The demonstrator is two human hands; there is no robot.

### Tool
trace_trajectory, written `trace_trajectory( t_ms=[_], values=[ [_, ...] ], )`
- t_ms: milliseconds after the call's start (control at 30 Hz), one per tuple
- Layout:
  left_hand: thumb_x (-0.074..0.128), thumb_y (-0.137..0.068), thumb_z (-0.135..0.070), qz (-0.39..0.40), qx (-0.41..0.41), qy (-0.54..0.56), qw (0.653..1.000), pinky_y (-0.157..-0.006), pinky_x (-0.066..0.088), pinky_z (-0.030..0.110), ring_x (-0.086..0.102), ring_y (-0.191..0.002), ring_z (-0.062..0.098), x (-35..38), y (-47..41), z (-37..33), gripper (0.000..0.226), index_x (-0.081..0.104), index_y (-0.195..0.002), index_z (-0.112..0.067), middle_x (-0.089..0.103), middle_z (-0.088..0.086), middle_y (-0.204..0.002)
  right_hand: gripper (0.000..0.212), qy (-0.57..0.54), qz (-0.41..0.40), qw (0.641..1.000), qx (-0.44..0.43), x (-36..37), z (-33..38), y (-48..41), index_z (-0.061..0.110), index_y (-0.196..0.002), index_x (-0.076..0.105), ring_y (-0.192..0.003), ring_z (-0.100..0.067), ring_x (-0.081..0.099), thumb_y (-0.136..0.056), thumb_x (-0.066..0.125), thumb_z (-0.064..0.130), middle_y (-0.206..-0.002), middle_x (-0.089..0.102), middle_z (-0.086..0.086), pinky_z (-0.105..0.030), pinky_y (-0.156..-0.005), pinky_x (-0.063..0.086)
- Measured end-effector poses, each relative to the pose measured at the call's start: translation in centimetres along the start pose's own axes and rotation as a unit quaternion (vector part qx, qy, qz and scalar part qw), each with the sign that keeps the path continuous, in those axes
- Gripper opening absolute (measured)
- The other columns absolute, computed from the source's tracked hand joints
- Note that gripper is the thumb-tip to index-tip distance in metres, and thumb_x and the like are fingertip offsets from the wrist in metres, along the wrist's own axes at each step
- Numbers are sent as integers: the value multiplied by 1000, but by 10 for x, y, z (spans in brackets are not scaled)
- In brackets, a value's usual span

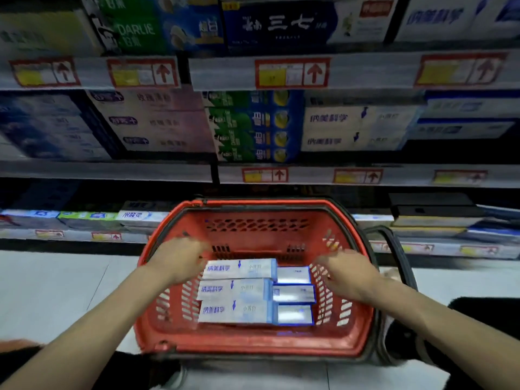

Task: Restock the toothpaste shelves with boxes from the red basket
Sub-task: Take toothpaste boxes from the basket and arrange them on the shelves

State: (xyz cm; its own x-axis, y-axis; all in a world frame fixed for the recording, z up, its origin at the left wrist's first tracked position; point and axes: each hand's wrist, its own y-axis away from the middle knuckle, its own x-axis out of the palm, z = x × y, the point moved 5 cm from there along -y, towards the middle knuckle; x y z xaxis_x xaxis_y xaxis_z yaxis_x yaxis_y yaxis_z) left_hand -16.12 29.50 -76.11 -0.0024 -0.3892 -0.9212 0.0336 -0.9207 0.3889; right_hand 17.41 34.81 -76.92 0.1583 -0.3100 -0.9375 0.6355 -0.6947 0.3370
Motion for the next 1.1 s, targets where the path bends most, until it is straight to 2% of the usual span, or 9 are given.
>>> trace_trajectory(
  t_ms=[67,100,167,267,400,667,867,1000,1100],
  values=[
    [49,-97,-38,54,13,-46,997,-92,51,35,66,-115,27,25,12,-2,36,63,-129,-33,72,2,-123,17,124,13,992,-24,19,-1,14,20,-64,68,-61,-24,69,-57,77,32,-64,68,-1,-33,-73,48],
    [47,-98,-38,80,18,-70,994,-94,48,34,65,-117,27,37,18,-2,37,62,-131,-32,71,3,-125,26,132,11,991,-26,26,-5,20,19,-49,60,-48,-21,61,-45,81,34,-50,60,-1,-30,-68,46],
    [44,-96,-37,106,25,-158,981,-101,43,35,64,-118,27,59,27,1,38,65,-126,-27,72,5,-124,36,122,-12,992,-27,31,-11,29,18,-39,52,-38,-21,53,-35,83,35,-40,53,-1,-27,-63,47],
    [44,-90,-32,141,47,-256,955,-112,30,41,59,-121,26,79,35,-9,40,70,-118,-21,72,3,-122,32,126,-43,991,-22,23,-20,52,20,-39,49,-34,-20,51,-35,77,34,-38,50,0,-24,-58,50],
    [41,-94,-40,146,72,-264,951,-111,27,45,60,-119,27,75,36,-60,41,70,-117,-21,71,6,-123,26,108,-38,993,0,20,-47,87,20,-38,47,-33,-20,51,-45,63,39,-36,49,1,-25,-52,53],
    [37,-98,-50,138,121,-285,941,-111,27,47,55,-125,33,66,40,-153,51,65,-125,-17,67,12,-129,30,113,-16,989,93,56,-119,150,17,-33,49,-29,-18,47,-33,73,36,-33,47,-2,-24,-50,49],
    [37,-100,-48,170,150,-296,928,-116,24,48,48,-134,35,60,44,-186,53,62,-132,-15,60,14,-140,21,131,-57,985,100,64,-121,192,19,-37,49,-35,-19,48,-54,59,29,-38,50,2,-24,-54,53],
    [49,-97,-50,233,140,-182,945,-111,34,39,52,-133,31,51,41,-197,48,61,-134,-21,60,8,-142,34,68,9,988,136,88,-128,197,20,-39,50,-36,-16,50,-43,80,36,-39,51,3,-27,-59,51],
    [56,-95,-42,289,110,-47,950,-85,47,30,62,-100,23,50,28,-198,41,70,-116,-10,70,8,-113,21,62,45,987,139,74,-113,187,17,-73,69,-75,-25,70,-77,67,37,-76,73,-4,-36,-88,49]
  ],
)
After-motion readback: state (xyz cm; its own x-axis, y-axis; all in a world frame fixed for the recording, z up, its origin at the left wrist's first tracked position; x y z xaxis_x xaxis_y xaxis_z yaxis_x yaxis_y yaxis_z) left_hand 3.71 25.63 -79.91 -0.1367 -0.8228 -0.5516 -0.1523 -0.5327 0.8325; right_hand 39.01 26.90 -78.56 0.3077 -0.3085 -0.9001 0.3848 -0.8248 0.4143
